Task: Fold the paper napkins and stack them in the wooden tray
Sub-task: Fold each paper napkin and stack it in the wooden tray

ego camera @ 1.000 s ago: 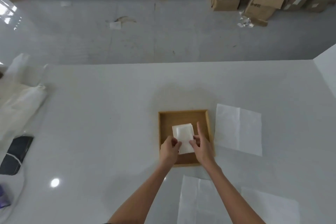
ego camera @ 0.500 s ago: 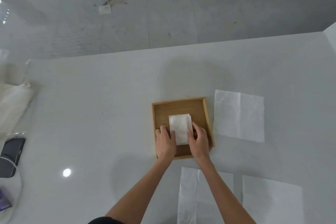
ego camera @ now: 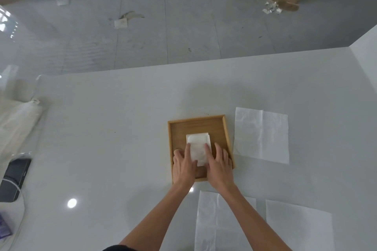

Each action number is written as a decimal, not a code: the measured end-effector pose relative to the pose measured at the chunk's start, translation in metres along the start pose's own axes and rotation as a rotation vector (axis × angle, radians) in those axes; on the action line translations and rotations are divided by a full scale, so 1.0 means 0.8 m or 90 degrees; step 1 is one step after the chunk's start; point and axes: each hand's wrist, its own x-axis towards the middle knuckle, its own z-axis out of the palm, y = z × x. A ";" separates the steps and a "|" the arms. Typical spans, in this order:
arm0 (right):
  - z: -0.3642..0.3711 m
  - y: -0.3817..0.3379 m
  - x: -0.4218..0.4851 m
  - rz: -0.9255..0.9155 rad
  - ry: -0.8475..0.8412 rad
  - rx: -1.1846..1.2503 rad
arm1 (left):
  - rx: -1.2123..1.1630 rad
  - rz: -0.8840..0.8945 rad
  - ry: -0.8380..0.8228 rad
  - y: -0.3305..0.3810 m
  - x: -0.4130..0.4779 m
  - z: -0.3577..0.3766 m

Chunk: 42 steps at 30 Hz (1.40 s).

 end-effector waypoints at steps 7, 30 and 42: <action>-0.072 0.033 0.010 0.041 0.166 0.235 | 0.163 0.077 0.135 0.052 0.015 0.013; -0.109 0.259 0.030 0.407 0.350 0.483 | 0.202 0.267 -0.236 0.312 0.182 0.091; -0.266 0.177 -0.041 0.206 0.299 0.992 | -0.031 0.424 -0.340 0.341 0.029 -0.182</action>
